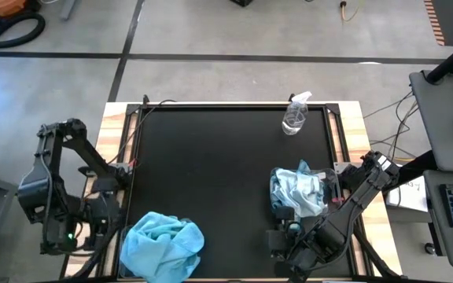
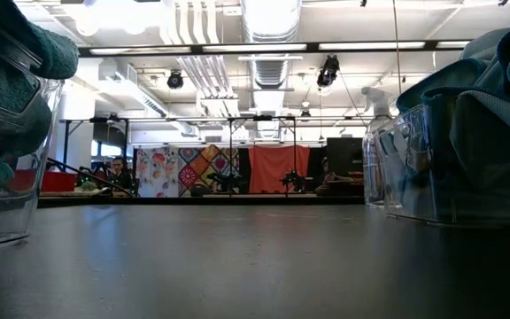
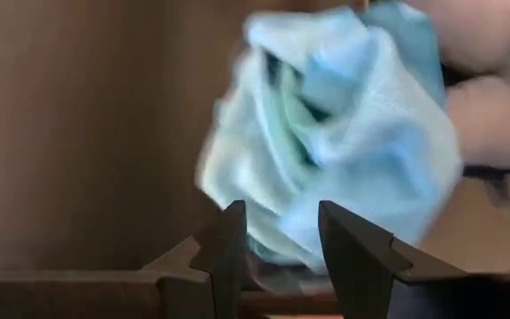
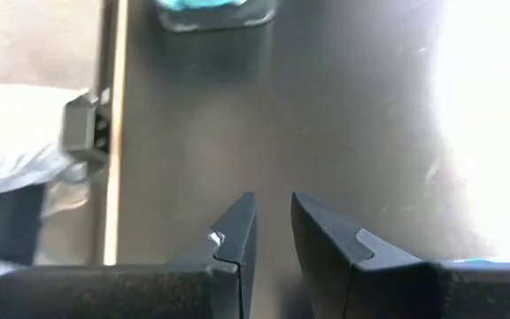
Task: Sort microfiber towel by color & place in baskets
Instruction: Return to Home Position
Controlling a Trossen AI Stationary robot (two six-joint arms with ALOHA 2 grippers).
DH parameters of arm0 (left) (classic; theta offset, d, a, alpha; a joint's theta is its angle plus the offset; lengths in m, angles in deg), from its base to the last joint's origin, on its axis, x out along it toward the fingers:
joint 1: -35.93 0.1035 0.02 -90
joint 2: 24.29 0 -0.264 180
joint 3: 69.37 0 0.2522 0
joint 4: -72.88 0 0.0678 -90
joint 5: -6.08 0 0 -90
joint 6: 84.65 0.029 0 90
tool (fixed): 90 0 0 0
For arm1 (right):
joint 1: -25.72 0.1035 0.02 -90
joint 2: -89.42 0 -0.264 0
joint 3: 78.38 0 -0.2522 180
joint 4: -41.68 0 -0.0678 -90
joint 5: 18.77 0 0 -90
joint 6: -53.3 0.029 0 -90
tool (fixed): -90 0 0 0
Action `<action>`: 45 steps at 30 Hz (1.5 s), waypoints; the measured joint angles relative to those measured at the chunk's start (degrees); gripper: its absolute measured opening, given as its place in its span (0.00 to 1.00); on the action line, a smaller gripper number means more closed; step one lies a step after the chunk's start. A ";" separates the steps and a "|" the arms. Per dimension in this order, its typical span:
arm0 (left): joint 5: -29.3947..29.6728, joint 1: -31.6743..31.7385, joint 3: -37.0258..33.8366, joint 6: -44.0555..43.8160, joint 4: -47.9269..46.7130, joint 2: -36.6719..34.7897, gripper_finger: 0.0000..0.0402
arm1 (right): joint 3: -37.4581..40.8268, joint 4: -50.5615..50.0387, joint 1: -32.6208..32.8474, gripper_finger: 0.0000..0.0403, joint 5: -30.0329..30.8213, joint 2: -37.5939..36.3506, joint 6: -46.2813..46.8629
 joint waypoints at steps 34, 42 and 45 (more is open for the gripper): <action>26.01 0.00 -32.57 24.20 26.24 -27.92 0.32 | 33.35 27.66 -10.63 0.17 0.24 -26.52 -14.31; 24.52 0.00 -39.59 43.37 46.89 -31.56 0.32 | 51.37 49.51 -12.66 0.17 -10.63 -35.78 -26.62; 24.48 0.00 -41.59 50.99 52.52 -32.36 0.32 | 56.05 52.14 -13.14 0.17 -10.76 -38.78 -29.33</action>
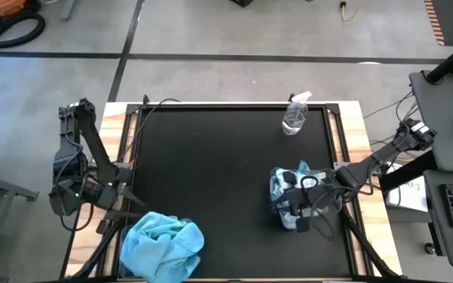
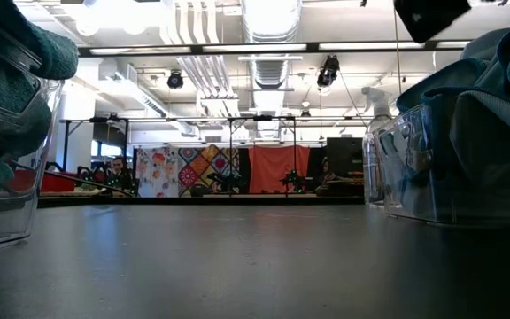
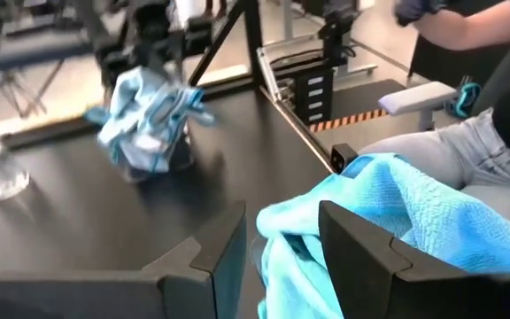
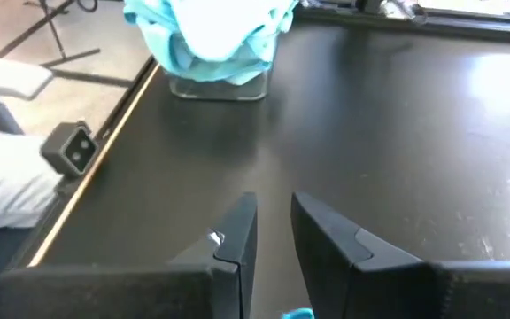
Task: Sort microfiber towel by color & place in baskets
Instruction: Return to Home Position
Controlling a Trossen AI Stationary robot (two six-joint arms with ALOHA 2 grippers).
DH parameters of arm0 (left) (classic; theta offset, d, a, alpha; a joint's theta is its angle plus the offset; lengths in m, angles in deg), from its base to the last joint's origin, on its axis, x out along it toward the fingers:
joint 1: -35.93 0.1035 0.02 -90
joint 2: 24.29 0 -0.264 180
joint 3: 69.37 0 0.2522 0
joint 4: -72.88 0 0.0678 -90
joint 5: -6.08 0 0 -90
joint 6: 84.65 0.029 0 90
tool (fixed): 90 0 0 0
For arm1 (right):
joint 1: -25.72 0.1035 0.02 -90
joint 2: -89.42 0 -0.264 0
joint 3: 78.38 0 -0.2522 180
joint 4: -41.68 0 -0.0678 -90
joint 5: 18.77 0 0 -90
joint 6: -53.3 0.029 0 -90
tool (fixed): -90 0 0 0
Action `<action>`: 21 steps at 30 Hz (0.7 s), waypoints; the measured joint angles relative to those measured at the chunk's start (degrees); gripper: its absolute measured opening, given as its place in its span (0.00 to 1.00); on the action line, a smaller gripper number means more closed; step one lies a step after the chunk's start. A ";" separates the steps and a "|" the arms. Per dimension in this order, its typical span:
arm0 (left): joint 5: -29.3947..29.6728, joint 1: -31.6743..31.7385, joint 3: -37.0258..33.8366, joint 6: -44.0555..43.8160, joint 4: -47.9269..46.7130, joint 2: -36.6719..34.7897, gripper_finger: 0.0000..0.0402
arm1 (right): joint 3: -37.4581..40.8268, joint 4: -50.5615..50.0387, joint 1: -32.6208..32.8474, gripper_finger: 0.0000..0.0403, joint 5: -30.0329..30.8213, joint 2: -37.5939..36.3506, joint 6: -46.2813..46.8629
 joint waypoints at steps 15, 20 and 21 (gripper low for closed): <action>0.22 0.00 -8.35 2.55 6.05 -2.99 0.32 | 16.68 11.55 -1.04 0.17 0.14 -17.72 -0.76; 6.95 0.00 -9.66 2.04 6.14 -2.53 0.32 | 19.76 13.99 -1.02 0.17 0.30 -22.40 -4.59; 10.10 0.03 -9.67 1.97 6.12 -2.36 0.32 | 20.15 13.98 -1.02 0.17 0.83 -23.22 -6.06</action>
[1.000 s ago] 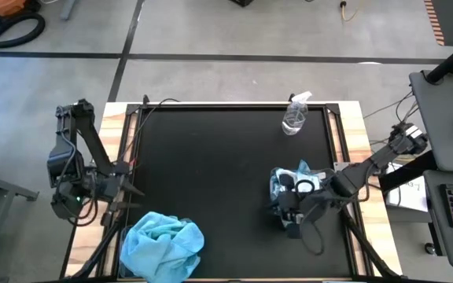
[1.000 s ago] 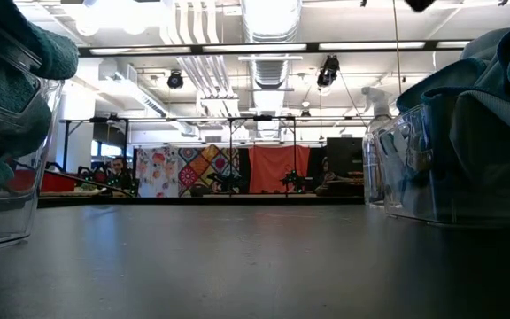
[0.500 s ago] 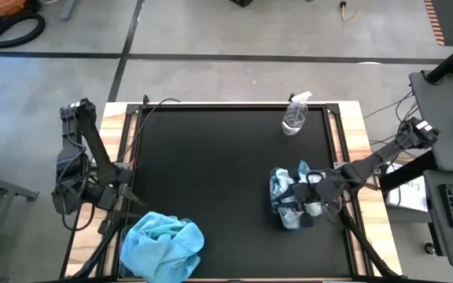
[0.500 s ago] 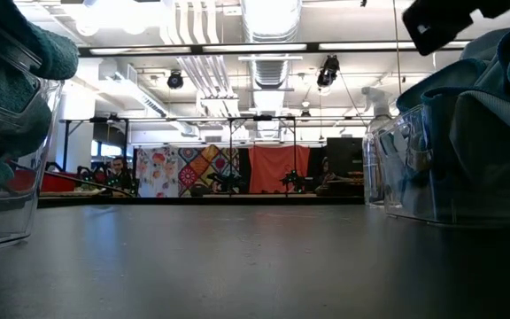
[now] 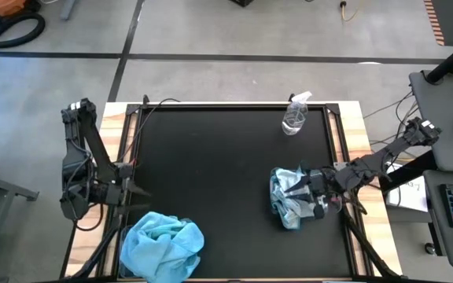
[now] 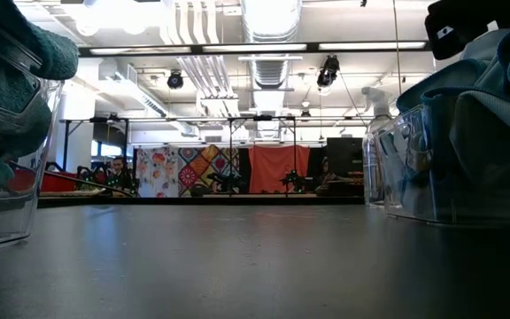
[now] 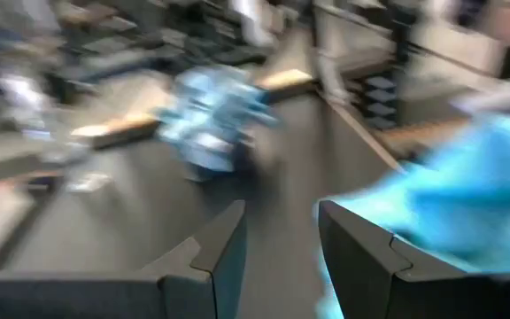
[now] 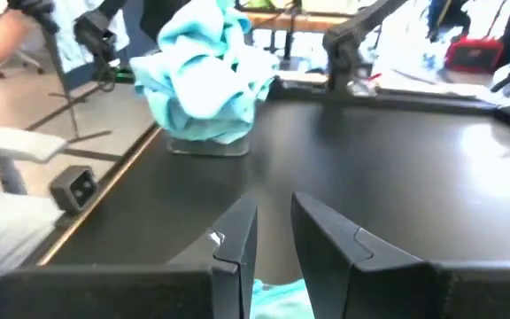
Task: Sort microfiber towel by color & place in baskets
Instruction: Return to Home Position
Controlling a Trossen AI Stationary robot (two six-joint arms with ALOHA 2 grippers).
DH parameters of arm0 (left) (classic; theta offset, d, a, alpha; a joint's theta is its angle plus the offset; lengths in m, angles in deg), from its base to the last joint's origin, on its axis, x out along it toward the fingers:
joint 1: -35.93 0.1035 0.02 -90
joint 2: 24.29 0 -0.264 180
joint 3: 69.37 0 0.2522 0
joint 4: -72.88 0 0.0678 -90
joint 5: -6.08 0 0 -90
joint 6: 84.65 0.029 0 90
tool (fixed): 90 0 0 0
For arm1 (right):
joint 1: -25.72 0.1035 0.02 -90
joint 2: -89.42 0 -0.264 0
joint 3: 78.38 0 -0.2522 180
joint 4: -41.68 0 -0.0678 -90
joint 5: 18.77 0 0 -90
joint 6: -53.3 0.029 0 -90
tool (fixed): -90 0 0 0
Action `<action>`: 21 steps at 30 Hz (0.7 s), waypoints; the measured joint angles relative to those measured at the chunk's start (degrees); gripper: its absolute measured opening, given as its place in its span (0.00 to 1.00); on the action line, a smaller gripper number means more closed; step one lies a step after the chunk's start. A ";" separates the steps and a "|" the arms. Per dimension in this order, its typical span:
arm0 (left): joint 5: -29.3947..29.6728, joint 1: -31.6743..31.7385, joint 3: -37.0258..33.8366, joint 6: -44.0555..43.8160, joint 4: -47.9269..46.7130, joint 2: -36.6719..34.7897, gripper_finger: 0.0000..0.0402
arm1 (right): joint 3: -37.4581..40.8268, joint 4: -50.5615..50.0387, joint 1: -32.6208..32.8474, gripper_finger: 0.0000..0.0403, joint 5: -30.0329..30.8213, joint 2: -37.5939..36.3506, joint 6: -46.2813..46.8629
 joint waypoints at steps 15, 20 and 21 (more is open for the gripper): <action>4.44 0.04 2.00 -6.09 0.41 4.73 0.32 | 0.44 -0.39 -0.11 0.17 15.06 -2.48 14.37; 4.50 0.08 3.10 -6.36 0.79 6.39 0.32 | 0.46 -2.14 -0.11 0.17 17.52 -2.48 15.33; 4.46 0.08 3.10 -6.79 0.71 6.78 0.32 | 0.46 -2.16 -0.11 0.17 18.48 -2.52 15.36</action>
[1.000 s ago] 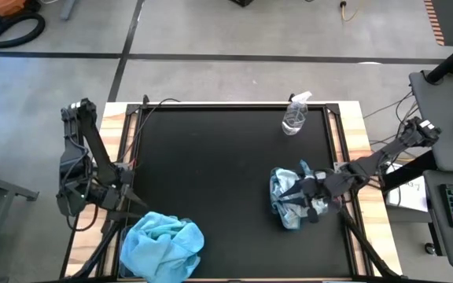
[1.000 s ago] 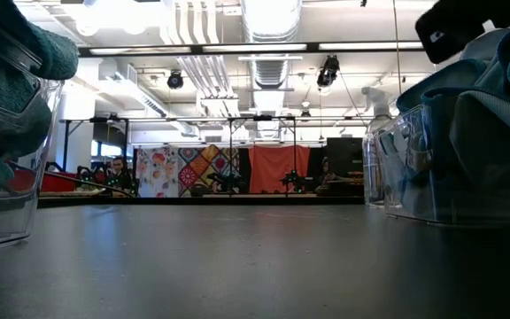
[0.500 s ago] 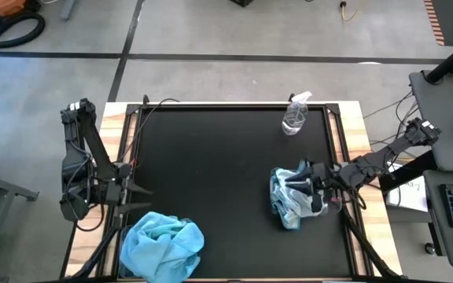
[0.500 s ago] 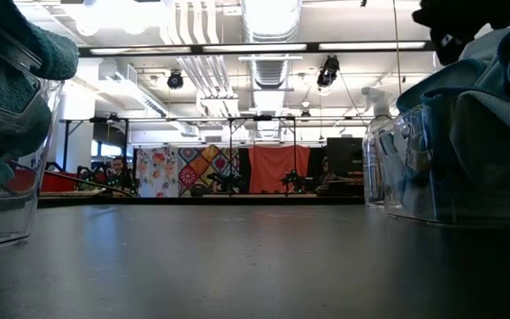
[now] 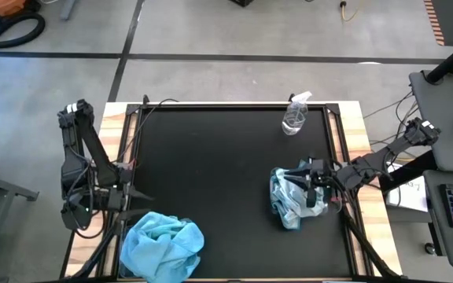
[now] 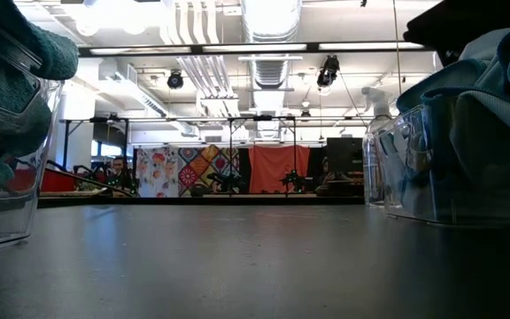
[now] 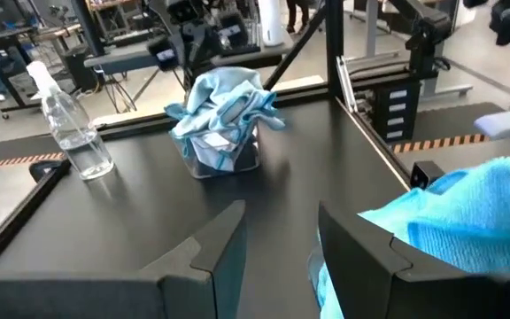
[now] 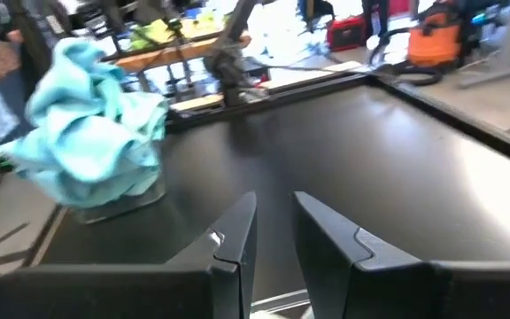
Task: Sort microfiber towel by color & place in baskets
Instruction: Return to Home Position
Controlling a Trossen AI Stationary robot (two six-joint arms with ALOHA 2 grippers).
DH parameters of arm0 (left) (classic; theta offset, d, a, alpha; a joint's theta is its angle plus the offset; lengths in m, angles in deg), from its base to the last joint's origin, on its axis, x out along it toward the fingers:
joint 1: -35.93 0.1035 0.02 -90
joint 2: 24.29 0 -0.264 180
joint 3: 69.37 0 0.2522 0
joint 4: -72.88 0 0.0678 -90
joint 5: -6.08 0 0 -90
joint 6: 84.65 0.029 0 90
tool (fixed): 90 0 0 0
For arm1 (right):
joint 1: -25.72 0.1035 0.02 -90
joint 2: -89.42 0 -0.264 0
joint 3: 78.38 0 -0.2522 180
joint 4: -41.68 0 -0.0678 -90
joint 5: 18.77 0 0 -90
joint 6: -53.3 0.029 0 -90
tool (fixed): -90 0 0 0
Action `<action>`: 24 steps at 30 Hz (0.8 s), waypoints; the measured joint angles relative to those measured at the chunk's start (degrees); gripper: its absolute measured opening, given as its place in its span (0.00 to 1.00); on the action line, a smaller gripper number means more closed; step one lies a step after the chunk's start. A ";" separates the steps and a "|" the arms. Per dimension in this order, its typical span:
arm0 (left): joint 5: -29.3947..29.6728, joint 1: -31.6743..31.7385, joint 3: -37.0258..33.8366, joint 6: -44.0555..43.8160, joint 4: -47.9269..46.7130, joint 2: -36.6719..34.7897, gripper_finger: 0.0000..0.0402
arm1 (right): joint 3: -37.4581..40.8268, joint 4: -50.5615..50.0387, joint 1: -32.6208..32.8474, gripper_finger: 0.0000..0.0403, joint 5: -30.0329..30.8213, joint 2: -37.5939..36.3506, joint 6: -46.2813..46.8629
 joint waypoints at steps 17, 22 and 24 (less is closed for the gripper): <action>-7.13 0.00 -1.44 -6.98 -2.38 -5.49 0.32 | 5.13 0.93 0.00 0.17 -5.82 -4.55 -2.90; -9.73 0.00 -1.57 -6.00 -2.30 -7.63 0.32 | 10.95 6.62 0.00 0.17 -9.07 -8.95 -4.21; -10.59 -0.02 -1.57 -5.96 -1.99 -8.29 0.32 | 13.47 9.87 0.00 0.17 -11.93 -10.75 -5.17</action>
